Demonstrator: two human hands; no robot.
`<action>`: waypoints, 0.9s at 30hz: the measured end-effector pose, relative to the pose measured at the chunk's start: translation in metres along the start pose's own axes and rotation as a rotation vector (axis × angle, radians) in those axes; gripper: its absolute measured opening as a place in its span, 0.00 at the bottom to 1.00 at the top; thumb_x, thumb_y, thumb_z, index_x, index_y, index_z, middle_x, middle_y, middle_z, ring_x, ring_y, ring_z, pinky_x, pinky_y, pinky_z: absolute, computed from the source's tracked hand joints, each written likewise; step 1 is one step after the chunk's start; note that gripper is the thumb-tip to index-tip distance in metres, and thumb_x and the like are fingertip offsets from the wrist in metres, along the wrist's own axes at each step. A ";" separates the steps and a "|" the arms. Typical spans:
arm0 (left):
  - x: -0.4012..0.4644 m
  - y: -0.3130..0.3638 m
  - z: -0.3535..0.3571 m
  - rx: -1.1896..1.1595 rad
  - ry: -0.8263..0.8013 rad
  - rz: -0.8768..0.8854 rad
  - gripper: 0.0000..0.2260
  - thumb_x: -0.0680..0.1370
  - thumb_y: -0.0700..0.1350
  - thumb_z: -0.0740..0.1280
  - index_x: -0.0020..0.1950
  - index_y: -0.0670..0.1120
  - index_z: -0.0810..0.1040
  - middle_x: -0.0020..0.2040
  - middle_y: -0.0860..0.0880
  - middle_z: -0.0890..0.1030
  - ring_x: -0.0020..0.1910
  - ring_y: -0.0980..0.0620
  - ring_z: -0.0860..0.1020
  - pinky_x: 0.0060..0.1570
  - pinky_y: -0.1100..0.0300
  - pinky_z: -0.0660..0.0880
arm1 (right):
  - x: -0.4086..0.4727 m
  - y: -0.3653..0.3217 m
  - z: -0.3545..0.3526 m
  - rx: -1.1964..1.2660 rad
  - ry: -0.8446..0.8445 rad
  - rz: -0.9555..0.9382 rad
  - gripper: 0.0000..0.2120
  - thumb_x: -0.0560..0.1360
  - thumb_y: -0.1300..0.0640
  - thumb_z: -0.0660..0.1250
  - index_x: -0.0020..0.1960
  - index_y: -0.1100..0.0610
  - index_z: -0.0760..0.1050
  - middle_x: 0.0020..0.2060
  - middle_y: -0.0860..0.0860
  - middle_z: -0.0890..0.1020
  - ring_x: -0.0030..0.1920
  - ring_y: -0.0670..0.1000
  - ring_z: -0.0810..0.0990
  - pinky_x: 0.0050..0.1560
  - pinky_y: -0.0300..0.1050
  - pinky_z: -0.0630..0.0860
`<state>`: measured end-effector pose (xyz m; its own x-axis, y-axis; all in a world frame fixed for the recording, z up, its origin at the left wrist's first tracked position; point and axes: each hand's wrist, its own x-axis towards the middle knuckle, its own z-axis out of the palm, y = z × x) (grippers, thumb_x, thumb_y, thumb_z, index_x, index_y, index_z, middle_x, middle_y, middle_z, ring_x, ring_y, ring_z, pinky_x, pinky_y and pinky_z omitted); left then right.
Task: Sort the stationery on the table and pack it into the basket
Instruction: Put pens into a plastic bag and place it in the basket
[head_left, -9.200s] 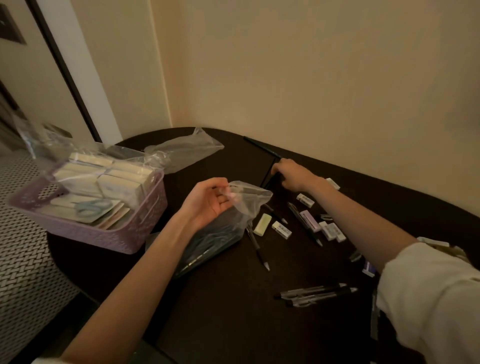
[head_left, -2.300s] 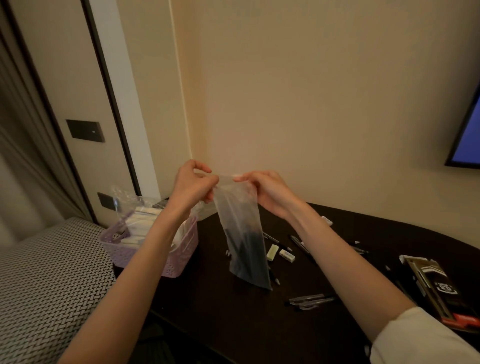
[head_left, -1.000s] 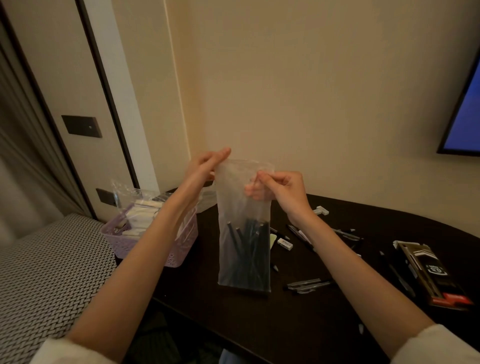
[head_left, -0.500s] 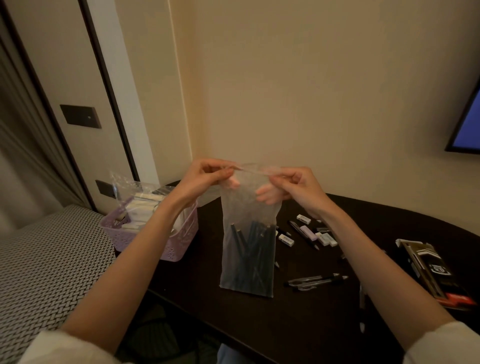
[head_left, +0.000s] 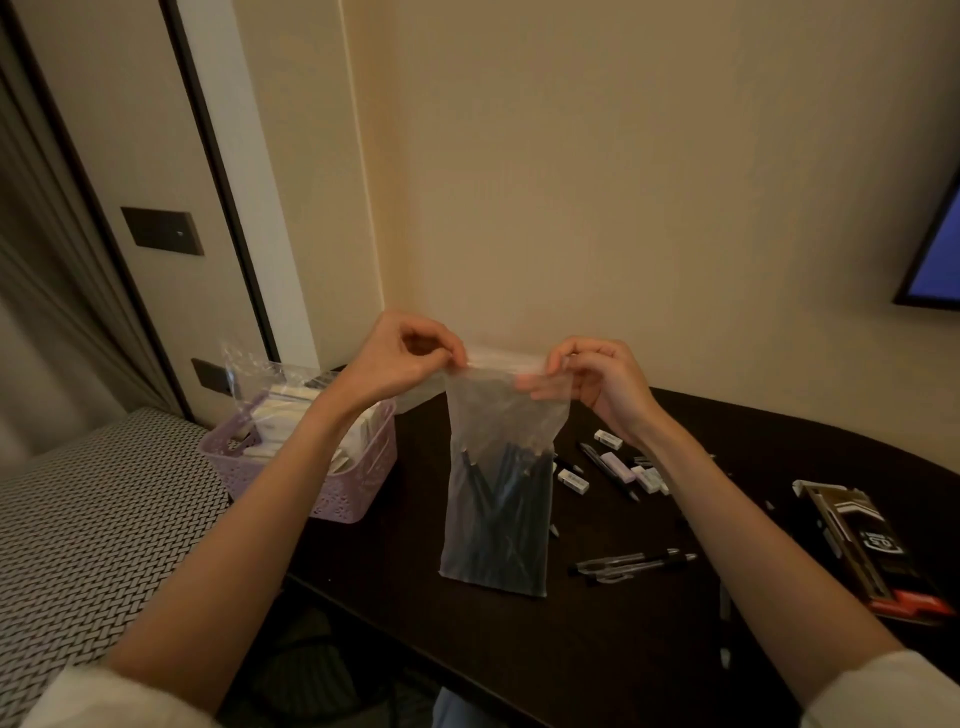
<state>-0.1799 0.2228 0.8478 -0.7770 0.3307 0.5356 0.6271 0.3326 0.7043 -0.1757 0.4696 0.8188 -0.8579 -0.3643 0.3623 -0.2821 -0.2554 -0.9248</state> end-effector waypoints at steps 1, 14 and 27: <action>-0.001 0.000 0.002 0.025 0.005 0.017 0.15 0.71 0.29 0.64 0.37 0.47 0.83 0.35 0.53 0.84 0.39 0.55 0.82 0.45 0.66 0.77 | 0.001 0.000 0.000 -0.021 0.020 -0.016 0.17 0.79 0.71 0.50 0.39 0.65 0.74 0.35 0.55 0.83 0.42 0.57 0.85 0.42 0.45 0.83; -0.003 -0.010 0.016 0.092 0.158 0.072 0.16 0.70 0.36 0.76 0.48 0.48 0.72 0.40 0.50 0.77 0.39 0.53 0.77 0.41 0.62 0.76 | -0.003 -0.005 0.001 -0.459 0.133 -0.057 0.15 0.75 0.64 0.68 0.60 0.60 0.70 0.44 0.57 0.85 0.44 0.49 0.85 0.45 0.38 0.80; -0.020 -0.020 0.021 0.046 0.082 0.096 0.13 0.71 0.30 0.71 0.41 0.50 0.84 0.45 0.47 0.77 0.47 0.43 0.75 0.48 0.56 0.75 | -0.015 -0.005 0.000 -0.538 0.056 -0.078 0.12 0.76 0.69 0.64 0.49 0.55 0.82 0.45 0.49 0.84 0.47 0.46 0.84 0.44 0.36 0.80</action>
<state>-0.1758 0.2275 0.8129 -0.7138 0.2905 0.6373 0.6994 0.3436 0.6267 -0.1616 0.4760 0.8180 -0.8431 -0.3106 0.4390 -0.5131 0.2203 -0.8296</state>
